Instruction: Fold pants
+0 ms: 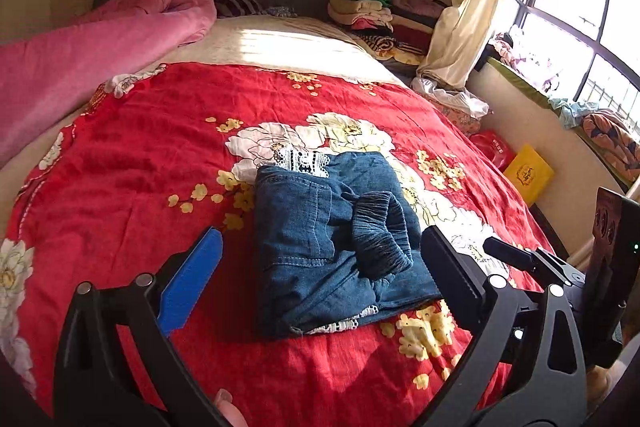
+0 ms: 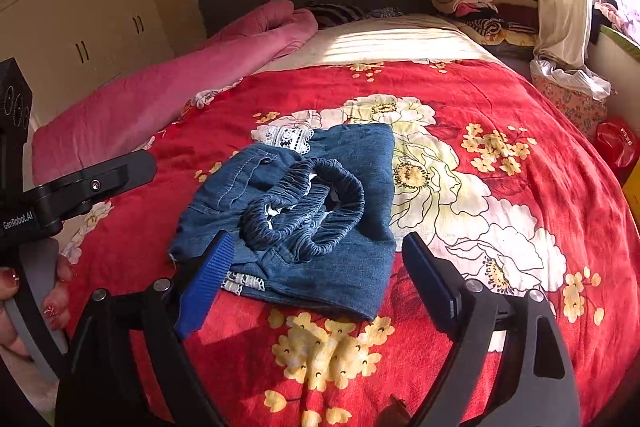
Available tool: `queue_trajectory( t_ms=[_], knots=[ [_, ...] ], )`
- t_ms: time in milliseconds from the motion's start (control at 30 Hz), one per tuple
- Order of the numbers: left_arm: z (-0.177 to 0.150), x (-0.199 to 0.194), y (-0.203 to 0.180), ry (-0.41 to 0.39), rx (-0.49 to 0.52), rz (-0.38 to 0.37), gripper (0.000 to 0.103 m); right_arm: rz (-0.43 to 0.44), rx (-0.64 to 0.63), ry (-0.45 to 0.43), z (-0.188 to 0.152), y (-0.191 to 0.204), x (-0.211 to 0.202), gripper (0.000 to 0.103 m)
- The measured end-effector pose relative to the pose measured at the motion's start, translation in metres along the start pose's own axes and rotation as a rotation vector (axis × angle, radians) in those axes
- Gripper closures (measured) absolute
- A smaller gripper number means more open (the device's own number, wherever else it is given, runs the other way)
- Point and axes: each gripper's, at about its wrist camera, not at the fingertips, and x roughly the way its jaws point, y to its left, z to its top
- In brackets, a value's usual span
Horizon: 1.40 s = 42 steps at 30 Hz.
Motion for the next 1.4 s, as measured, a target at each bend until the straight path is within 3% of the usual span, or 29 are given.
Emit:
queue_trajectory(
  t_ms=[333, 767, 1167, 1400],
  knots=[
    [-0.023, -0.031, -0.008, -0.002, 0.016, 0.02, 0.01, -0.011, 0.002, -0.035, -0.015, 0.007, -0.037, 0.008],
    [-0.064, -0.043, -0.012, 0.046, 0.03, 0.053, 0.01, -0.046, 0.001, -0.049, -0.042, 0.006, -0.066, 0.005],
    [-0.113, -0.032, -0.006, 0.127, 0.007, 0.092, 0.01, -0.099, 0.01, -0.007, -0.081, 0.004, -0.06, 0.005],
    [-0.127, -0.031, -0.001, 0.123, -0.016, 0.098, 0.01, -0.095, 0.044, 0.01, -0.091, 0.0, -0.055, 0.005]
  ],
)
